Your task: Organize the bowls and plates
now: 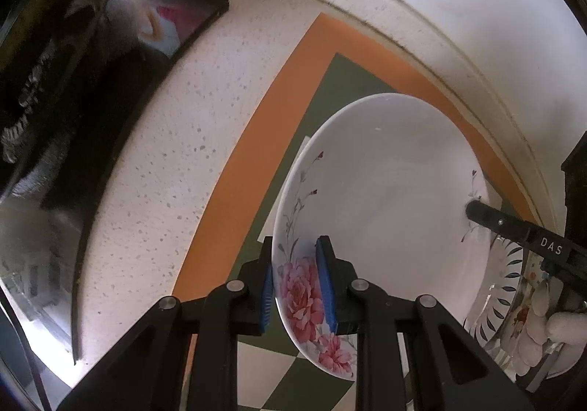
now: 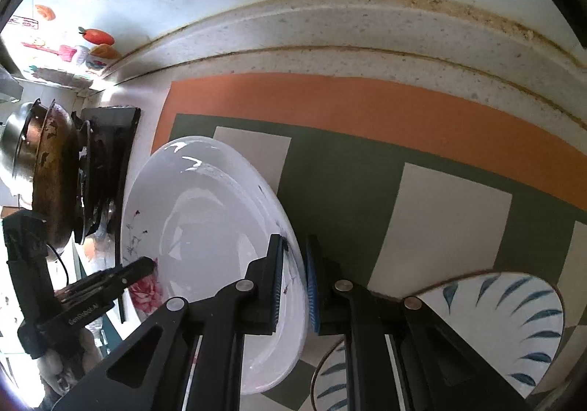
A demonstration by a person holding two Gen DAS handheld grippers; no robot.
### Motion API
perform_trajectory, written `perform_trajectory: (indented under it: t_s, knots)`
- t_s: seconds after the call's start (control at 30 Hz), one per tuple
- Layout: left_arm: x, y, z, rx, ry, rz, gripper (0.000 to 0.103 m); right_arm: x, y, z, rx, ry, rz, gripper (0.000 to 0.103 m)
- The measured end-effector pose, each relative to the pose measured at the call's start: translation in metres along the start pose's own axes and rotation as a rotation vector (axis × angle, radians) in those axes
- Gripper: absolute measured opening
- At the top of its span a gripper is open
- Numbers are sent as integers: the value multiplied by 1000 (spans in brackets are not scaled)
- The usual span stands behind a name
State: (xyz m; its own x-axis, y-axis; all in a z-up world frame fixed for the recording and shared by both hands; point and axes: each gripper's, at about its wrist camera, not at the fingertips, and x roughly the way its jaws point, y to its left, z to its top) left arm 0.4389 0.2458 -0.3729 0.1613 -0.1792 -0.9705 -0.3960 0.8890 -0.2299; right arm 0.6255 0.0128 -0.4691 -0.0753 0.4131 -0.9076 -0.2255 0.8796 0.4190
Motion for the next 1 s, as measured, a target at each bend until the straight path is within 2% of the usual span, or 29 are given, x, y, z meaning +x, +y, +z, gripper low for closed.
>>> perform_trajectory:
  t_s: [0.23,0.37,0.67,1.0]
  knots:
    - [-25,-16,-6,43,-21,5,19,-32,-6,-20,5,-26,27,13]
    - [-40,-37,-25,86,-32,22,19,-57,-13,-45,9,-53,42,13]
    - [-67,-99,-90,192,-32,1,19,-109,-52,-130,71,-81,50,13]
    - [-53,-154,-166,304,32,-16,19,-154,-108,-246,158,-107,37,13]
